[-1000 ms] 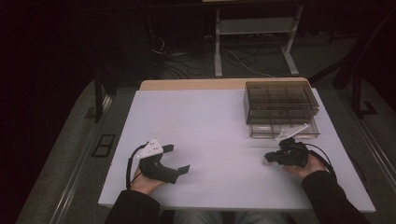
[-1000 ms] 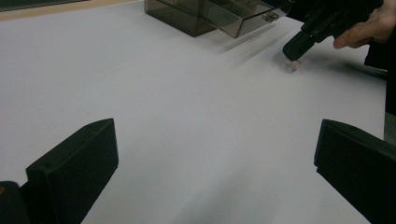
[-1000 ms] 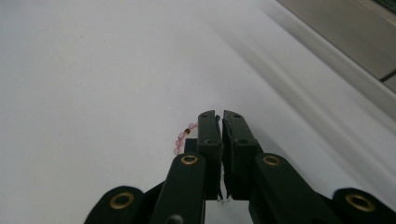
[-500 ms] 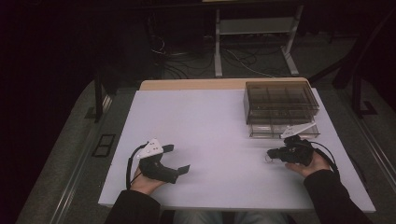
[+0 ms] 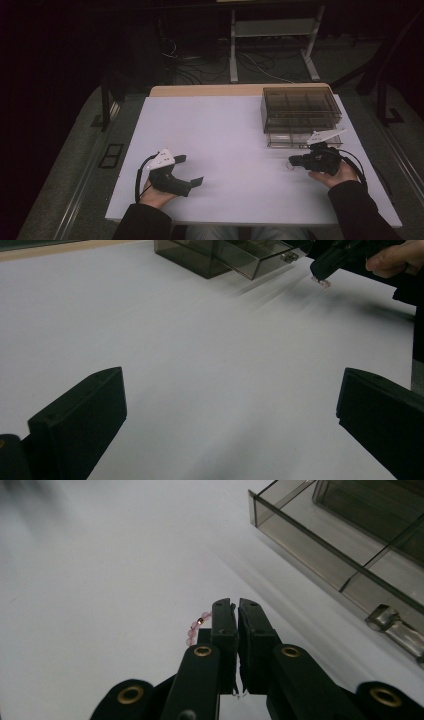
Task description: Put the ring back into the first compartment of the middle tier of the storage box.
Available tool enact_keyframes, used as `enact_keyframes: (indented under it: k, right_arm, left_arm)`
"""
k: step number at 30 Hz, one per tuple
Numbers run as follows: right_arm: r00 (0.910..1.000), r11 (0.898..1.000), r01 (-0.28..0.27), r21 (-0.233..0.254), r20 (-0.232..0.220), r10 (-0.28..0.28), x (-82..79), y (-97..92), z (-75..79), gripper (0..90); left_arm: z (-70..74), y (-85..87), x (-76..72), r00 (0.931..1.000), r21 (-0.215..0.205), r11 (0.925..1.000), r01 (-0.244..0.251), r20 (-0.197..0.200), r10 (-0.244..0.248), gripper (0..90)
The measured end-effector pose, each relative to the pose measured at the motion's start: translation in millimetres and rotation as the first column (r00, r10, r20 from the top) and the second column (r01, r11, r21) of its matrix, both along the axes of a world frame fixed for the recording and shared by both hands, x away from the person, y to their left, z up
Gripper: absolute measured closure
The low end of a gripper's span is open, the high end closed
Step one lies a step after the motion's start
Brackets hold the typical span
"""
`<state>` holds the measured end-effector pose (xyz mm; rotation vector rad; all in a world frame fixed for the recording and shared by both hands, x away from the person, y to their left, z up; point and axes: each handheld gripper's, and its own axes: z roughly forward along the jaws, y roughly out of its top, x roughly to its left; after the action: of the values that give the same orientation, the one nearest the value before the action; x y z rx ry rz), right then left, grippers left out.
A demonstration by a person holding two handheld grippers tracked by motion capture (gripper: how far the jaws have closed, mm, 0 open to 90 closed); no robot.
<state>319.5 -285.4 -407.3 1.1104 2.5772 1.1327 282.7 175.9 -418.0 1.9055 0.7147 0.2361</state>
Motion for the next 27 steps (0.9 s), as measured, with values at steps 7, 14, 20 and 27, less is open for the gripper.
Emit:
enact_keyframes:
  k: [7, 14, 20, 27]
  right_arm:
    - [0.9997, 1.0, 0.007, 0.021, 0.022, -0.008, -0.3, -3.9, 7.0, 85.2]
    - [0.9992, 0.999, 0.009, 0.033, 0.039, -0.011, -0.6, -5.5, 14.3, 85.2]
    - [0.9985, 0.999, 0.015, 0.048, 0.051, -0.018, -0.1, -8.7, 21.9, 85.2]
    - [0.9976, 0.999, 0.015, 0.049, 0.067, -0.019, 1.4, -10.9, 30.0, 85.2]
  left_arm:
    - [-0.4, 0.3, -0.3, 1.0, 0.001, 1.0, -0.005, -0.001, 0.005, 0.0]
    - [-0.6, 1.5, -1.5, 0.9999, -0.005, 0.9999, -0.013, -0.004, 0.013, 0.0]
    - [-0.4, 2.5, -2.2, 0.9997, -0.007, 0.9997, -0.023, -0.003, 0.023, 0.0]
    - [-0.4, 3.4, -3.1, 0.9995, -0.013, 0.9995, -0.03, -0.002, 0.03, 0.0]
